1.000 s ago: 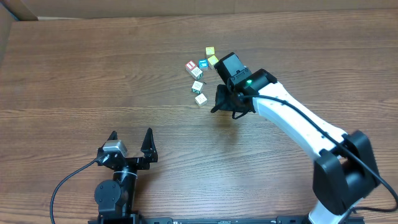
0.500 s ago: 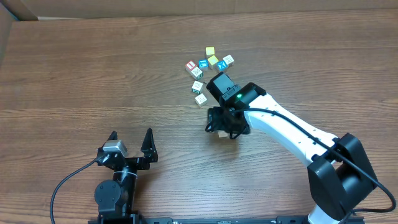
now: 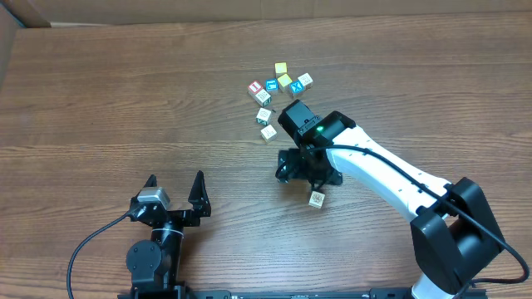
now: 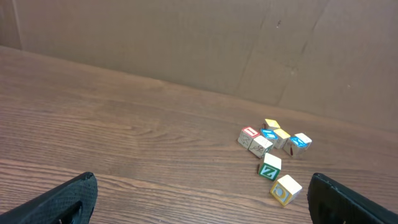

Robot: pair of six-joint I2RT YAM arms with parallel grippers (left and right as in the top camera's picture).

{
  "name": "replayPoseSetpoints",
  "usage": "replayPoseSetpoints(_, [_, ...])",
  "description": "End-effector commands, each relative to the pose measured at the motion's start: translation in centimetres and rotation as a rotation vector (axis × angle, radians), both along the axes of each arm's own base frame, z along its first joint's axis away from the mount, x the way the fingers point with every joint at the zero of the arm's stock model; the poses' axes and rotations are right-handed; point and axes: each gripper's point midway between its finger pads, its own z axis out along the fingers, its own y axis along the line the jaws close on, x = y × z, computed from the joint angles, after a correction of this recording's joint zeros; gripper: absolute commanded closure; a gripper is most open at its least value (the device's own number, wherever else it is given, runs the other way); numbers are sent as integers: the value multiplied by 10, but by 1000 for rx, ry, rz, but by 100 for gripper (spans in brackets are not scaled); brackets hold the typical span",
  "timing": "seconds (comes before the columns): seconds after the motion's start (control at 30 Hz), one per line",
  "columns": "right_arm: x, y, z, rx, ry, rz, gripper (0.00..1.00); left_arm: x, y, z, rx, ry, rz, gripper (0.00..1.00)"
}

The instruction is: Flip 3 blocks

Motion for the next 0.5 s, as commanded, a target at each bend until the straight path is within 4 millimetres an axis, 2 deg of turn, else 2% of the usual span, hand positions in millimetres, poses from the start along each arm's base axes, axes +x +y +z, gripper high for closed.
replayPoseSetpoints(0.0, [-11, -13, -6, -56, 38, -6, 7, 0, -1, 0, 20, -3, -5, 0])
replayPoseSetpoints(0.17, [-23, -21, -13, -92, 83, -84, 10, 0, -1, 0, 20, -4, -4, 0])
replayPoseSetpoints(0.33, [-35, -28, -34, -107, 115, -181, 26, 0, -1, 0, 20, -3, -5, 0])
replayPoseSetpoints(0.47, [-37, -16, -44, -33, 127, -184, 40, 0, -1, 0, 20, -3, -4, 0])
